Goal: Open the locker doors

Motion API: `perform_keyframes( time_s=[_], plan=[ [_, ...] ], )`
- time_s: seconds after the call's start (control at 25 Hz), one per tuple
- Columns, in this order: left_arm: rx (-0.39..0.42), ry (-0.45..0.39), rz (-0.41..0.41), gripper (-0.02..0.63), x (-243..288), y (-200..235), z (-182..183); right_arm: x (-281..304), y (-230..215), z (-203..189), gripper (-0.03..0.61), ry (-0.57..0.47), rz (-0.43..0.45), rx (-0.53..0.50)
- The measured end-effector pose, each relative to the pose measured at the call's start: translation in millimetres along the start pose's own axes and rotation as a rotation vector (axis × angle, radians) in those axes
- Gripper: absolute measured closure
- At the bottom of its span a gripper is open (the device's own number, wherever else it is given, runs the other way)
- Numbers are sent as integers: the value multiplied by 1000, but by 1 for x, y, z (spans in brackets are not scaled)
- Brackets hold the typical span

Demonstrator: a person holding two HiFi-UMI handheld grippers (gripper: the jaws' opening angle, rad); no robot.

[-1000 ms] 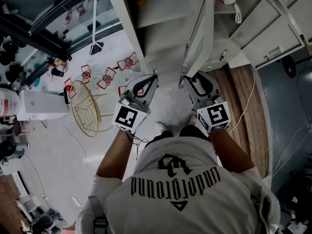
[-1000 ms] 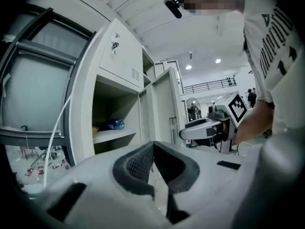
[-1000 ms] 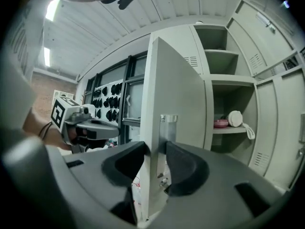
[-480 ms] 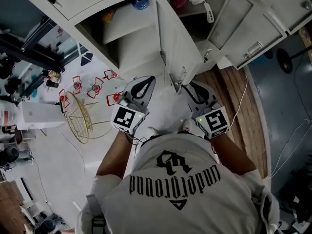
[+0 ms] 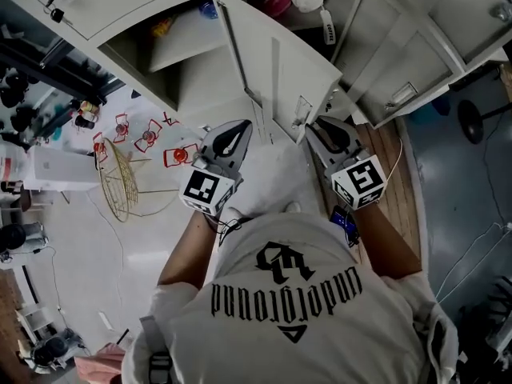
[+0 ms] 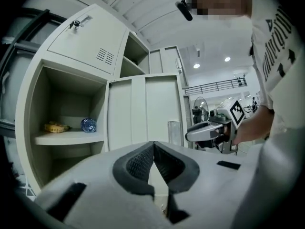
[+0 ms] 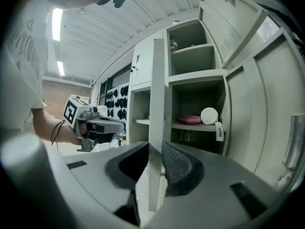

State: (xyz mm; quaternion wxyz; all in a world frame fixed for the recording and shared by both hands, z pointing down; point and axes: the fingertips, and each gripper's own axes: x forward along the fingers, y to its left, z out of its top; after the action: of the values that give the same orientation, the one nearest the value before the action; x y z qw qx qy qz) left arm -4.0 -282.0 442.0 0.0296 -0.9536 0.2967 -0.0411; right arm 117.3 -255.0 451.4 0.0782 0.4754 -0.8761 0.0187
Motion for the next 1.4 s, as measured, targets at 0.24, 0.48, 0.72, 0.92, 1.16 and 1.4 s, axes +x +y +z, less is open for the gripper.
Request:
perform_keyframes(
  time_s=[0.24, 0.48, 0.72, 0.92, 1.16, 1.4],
  plan=[
    [2, -3, 80, 606, 0, -10, 2, -1, 2, 0, 485, -3, 98, -22],
    [6, 19, 137, 606, -20, -13, -1, -1, 8, 2, 482, -25, 124, -19],
    [11, 13, 174, 606, -54, -10, 2, -2, 22, 3, 432, -45, 114, -28],
    [30, -1, 168, 606, -102, -9, 9, -10, 53, 11, 376, -48, 91, -37],
    [46, -2, 152, 606, -166, -3, 13, -19, 91, 24, 376, -74, 15, -51],
    [-6, -2, 152, 606, -239, -3, 20, -24, 157, 32, 376, -89, -11, -57]
  ],
)
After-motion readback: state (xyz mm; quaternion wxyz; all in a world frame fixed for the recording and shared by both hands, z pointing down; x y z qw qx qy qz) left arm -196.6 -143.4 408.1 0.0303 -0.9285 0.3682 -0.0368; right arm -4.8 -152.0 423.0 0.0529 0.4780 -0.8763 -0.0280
